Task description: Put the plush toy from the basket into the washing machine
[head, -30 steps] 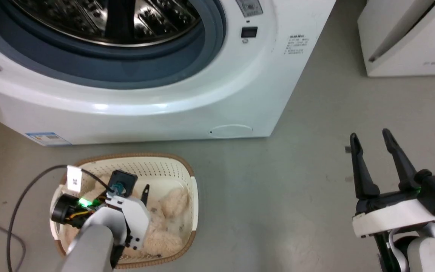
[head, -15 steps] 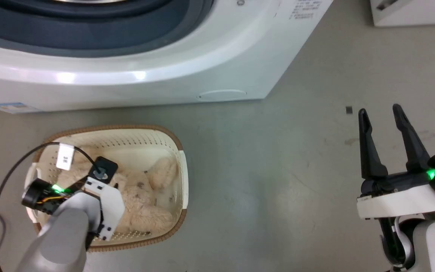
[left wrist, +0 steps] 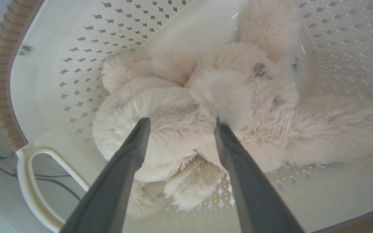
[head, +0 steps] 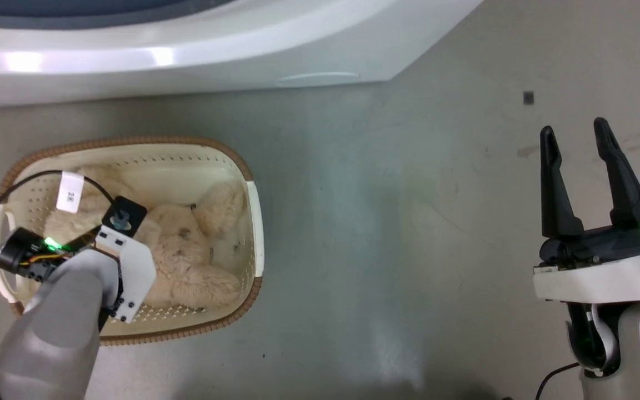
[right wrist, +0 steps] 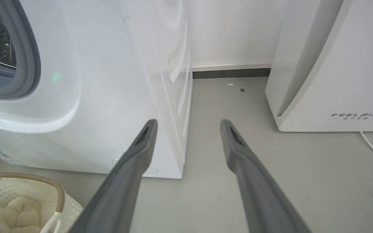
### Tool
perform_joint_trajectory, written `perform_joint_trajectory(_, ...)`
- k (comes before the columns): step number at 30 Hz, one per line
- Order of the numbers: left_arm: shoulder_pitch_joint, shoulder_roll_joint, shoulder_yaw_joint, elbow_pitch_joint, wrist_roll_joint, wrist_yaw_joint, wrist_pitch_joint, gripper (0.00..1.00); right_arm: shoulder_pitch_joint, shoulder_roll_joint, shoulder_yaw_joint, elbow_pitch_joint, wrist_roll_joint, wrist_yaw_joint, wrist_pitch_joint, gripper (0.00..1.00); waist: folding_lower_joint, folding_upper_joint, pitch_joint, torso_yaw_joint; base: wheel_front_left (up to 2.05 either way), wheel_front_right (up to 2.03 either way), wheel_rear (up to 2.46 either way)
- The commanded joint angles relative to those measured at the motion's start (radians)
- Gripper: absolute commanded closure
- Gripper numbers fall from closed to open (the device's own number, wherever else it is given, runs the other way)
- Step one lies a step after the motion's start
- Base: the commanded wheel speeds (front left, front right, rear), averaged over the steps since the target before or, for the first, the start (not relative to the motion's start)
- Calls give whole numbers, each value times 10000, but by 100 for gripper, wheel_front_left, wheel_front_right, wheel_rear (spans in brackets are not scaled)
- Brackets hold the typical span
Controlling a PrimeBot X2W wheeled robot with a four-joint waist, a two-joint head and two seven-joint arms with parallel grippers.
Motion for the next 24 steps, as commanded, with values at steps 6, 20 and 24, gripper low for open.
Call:
perform_joint_trajectory(6, -797, 165, -401, 838, -112, 60, -161, 0, -372, -6, -72, -119, 197, -8, -226, 0, -1, 0, 827, -91, 0, 0, 0)
perform_joint_trajectory(20, -1878, 339, -1042, 2277, -420, 87, -191, 0, -824, -6, -104, -134, 387, -9, -518, 0, -1, 0, 1890, -252, 0, 0, 0)
perform_joint_trajectory(24, -2115, 444, -1246, 2689, -540, -35, -93, 98, -943, -6, -114, -97, 456, -9, -601, 0, -1, 0, 2121, -311, 0, 0, 0)
